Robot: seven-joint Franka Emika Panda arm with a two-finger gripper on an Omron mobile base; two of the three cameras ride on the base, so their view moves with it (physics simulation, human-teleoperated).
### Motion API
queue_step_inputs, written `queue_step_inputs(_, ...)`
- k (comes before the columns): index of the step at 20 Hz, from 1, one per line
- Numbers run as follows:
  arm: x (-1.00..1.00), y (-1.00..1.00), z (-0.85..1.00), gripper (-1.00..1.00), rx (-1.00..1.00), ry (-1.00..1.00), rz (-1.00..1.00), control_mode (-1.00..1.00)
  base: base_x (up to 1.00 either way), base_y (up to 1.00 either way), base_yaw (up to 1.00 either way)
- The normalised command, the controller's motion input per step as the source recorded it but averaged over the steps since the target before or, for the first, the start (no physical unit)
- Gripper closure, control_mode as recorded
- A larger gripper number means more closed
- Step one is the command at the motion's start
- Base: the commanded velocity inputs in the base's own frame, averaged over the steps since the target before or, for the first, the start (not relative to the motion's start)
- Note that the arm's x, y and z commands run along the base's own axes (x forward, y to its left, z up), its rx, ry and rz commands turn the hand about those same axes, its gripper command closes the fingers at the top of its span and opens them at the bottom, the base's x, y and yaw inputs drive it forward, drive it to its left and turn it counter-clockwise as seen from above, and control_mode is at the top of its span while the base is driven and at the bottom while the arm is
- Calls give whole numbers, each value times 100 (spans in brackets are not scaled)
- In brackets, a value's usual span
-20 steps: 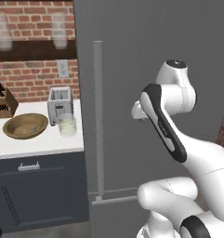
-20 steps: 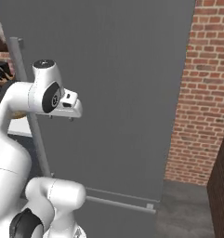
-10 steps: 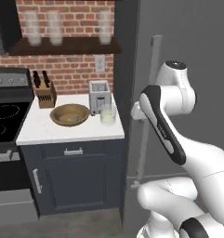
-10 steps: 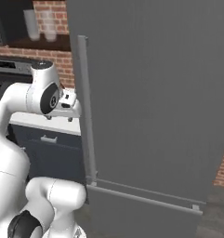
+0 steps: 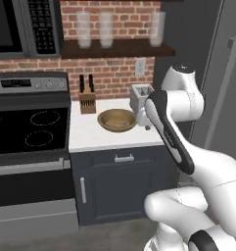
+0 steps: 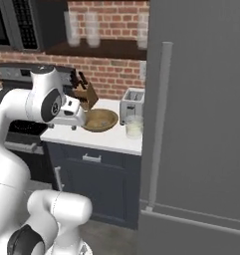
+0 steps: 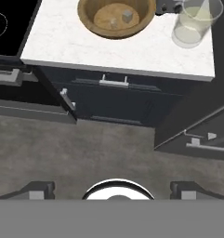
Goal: Grab a lemon wedge from the fridge and one ice cube from the ice bowl, and put them in the glass of lemonade.
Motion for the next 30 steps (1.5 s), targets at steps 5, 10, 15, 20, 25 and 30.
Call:
queue_step_inputs(5,0,0,0,-100,0,0,0,100,86,0,-1)
queue_step_inputs(10,0,0,0,-100,0,0,0,100,67,0,-7)
queue_step_inputs(15,0,0,0,-100,0,0,0,100,5,19,-19)
queue_step_inputs(20,0,0,0,-100,0,0,0,100,18,28,-16)
queue_step_inputs(25,0,0,0,-100,0,0,0,100,29,44,-13)
queue_step_inputs(30,0,0,0,-100,0,0,0,100,42,56,-14)
